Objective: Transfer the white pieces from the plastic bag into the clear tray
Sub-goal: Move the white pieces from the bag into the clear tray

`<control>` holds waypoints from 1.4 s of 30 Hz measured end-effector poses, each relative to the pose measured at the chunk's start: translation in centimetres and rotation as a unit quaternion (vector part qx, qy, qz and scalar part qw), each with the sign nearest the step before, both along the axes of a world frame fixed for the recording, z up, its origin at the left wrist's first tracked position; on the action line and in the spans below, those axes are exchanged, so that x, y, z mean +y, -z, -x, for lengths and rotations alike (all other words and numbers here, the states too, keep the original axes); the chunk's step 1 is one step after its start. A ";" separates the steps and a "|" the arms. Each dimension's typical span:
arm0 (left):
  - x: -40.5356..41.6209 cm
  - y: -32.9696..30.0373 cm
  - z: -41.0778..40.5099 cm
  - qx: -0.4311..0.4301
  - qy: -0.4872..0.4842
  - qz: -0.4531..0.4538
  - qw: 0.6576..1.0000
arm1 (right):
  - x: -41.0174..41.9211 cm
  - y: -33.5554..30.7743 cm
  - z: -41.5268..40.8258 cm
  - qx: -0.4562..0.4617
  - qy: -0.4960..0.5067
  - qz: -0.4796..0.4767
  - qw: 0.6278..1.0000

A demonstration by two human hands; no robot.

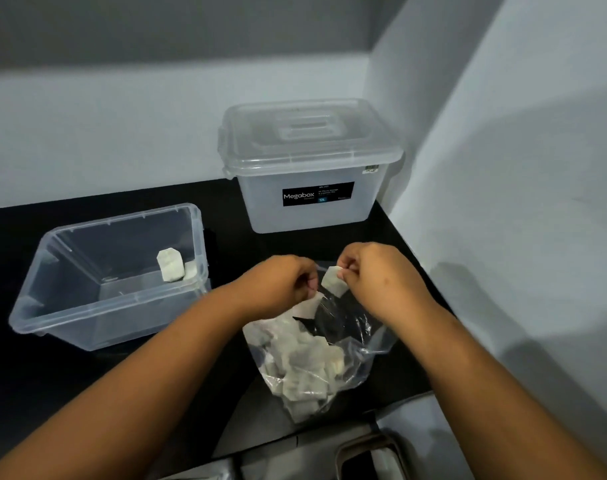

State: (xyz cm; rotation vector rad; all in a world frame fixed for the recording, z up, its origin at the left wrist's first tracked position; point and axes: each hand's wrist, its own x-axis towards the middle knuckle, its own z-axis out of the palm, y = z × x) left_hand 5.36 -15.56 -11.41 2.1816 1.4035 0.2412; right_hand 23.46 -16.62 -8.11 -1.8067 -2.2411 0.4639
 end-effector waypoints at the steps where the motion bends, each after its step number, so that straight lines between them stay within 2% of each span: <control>1: -0.1 -1.1 0.9 -0.006 -0.013 -0.009 1.000 | 0.1 -0.8 0.7 0.010 -0.008 -0.017 1.000; 7: -0.6 -8.2 9.4 -0.035 -0.112 -0.064 0.991 | 2.0 -5.9 6.9 0.031 -0.085 -0.042 0.995; 11: -0.6 -10.8 16.5 -0.002 -0.161 -0.102 0.982 | 3.9 -7.3 13.3 0.043 -0.130 -0.067 0.988; 15: -0.1 -9.3 22.1 0.031 -0.177 -0.072 0.981 | 5.4 -6.4 19.7 0.035 -0.183 -0.044 0.981; 22: 1.1 -4.1 27.4 0.135 -0.186 -0.015 0.973 | 7.5 -1.6 28.4 -0.093 -0.276 0.059 0.955; 28: 1.5 -2.9 28.6 0.152 -0.154 0.004 0.976 | 9.3 2.3 31.8 -0.147 -0.282 0.122 0.940; 32: 1.8 -2.1 28.6 0.153 -0.138 0.015 0.978 | 9.5 3.3 32.6 -0.173 -0.279 0.097 0.940; 39: 1.9 -1.2 28.5 0.139 -0.137 0.037 0.980 | 8.9 3.7 32.5 -0.236 -0.307 -0.037 0.921; 42: 2.1 -0.7 28.4 0.127 -0.138 0.045 0.981 | 8.6 2.7 32.0 -0.239 -0.294 -0.036 0.925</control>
